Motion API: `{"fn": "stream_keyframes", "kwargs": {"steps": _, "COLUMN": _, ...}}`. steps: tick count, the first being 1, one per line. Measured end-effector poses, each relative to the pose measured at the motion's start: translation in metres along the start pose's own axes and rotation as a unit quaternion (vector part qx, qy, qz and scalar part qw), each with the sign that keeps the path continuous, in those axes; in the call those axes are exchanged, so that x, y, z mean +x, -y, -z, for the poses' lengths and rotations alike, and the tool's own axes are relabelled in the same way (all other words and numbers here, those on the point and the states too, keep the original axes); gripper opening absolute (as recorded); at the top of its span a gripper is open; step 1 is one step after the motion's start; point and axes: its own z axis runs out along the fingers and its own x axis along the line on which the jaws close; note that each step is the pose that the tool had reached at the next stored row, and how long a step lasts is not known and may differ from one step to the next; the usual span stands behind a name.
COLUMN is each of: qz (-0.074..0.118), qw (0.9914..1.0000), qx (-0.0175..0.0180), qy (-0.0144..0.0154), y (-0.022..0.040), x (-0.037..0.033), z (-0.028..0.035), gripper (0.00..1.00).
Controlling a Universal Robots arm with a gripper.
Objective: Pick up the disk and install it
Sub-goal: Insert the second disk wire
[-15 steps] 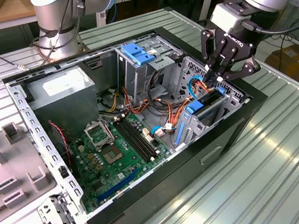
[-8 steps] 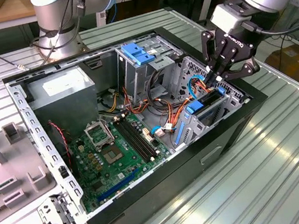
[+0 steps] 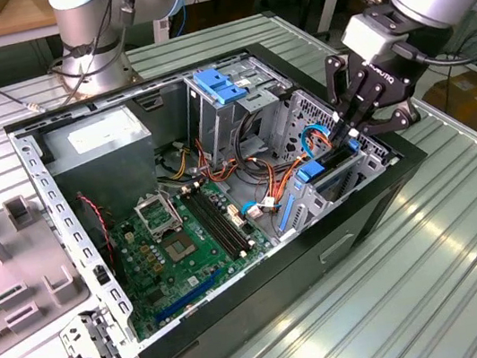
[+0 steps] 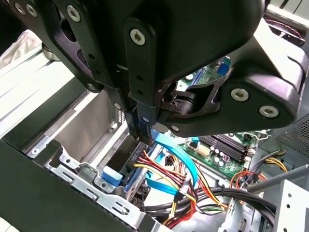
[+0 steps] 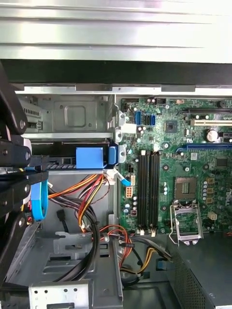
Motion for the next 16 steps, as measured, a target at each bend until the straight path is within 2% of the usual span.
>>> {"fn": "stream_keyframes", "kwargs": {"steps": 7, "qz": 0.001, "qw": 1.0, "qx": -0.0001, "qy": 0.0, "y": 0.0002, "x": 0.0012, "z": -0.0057, "gripper": 0.16}}
{"fn": "stream_keyframes", "kwargs": {"steps": 11, "qz": 0.001, "qw": 1.0, "qx": -0.0001, "qy": 0.0003, "y": -0.006, "x": 0.0015, "z": -0.0074, "gripper": 0.16}}
{"fn": "stream_keyframes", "kwargs": {"steps": 16, "qz": 0.001, "qw": 1.0, "qx": -0.0001, "qy": 0.0003, "y": -0.0071, "x": 0.0014, "z": -0.007, "gripper": 0.16}}
